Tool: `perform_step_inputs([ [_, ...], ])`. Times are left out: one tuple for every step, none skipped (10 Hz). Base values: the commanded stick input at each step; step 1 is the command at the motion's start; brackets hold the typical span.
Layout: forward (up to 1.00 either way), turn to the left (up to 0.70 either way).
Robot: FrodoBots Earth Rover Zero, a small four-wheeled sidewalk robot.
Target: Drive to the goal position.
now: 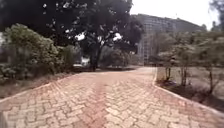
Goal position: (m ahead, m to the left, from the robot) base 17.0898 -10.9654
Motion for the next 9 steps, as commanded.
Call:
perform_step_inputs([
  [0.70, 0.00],
  [0.70, 0.00],
  [0.70, 0.00],
  [0.70, 0.00],
  [0.70, 0.00],
  [0.70, 0.00],
  [0.70, 0.00],
  [0.70, 0.00],
  [0.70, 0.00],
])
